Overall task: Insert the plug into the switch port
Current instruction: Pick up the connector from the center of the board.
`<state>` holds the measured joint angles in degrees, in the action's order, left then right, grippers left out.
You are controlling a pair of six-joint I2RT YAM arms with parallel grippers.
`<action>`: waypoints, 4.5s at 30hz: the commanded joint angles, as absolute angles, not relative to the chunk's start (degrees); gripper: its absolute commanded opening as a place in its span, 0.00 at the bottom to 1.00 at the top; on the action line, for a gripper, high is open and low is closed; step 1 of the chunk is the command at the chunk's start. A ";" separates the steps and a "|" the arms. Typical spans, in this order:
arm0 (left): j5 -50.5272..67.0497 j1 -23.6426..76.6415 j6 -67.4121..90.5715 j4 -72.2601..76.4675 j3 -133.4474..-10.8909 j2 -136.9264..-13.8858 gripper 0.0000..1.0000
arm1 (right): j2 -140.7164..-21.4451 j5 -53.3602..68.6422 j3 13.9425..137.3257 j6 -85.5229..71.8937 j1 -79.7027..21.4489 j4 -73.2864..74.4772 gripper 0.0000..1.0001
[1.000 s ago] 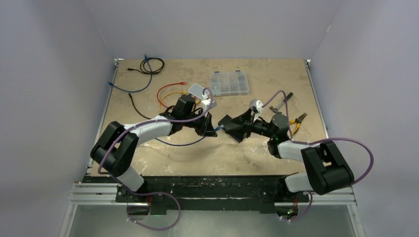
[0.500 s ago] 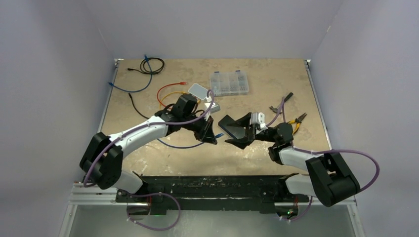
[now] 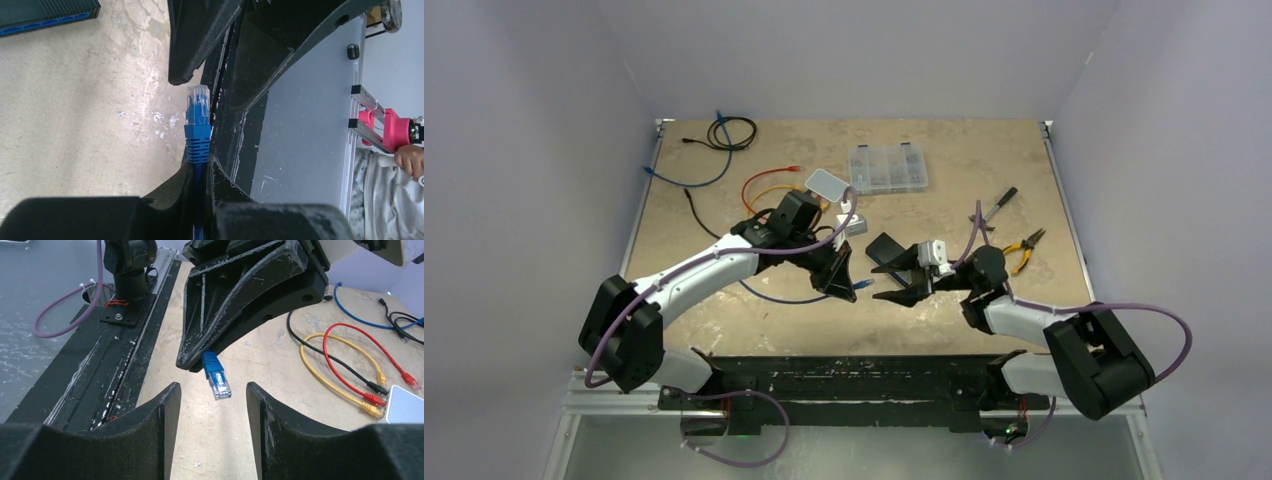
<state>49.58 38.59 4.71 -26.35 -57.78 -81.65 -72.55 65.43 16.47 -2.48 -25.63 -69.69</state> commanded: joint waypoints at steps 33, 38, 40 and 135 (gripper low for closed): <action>40.76 41.43 -1.12 -29.95 -60.95 -76.32 0.32 | -74.59 69.51 22.55 2.61 -27.95 -61.34 0.00; 31.02 41.52 -2.41 -29.01 -59.28 -70.26 0.78 | -75.03 70.06 22.79 0.55 -27.95 -62.61 0.00; 27.55 41.47 -2.91 -27.83 -57.77 -67.59 0.86 | -74.69 69.98 22.70 0.48 -27.95 -62.91 0.00; -3.73 51.27 6.88 7.49 -37.93 -70.86 0.00 | -76.47 29.45 28.07 -17.31 -15.80 -40.85 0.68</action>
<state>-0.86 51.24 4.40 -3.60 -40.77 -69.34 -75.16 40.91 22.72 -14.39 -17.98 -51.57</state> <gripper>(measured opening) 0.130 0.675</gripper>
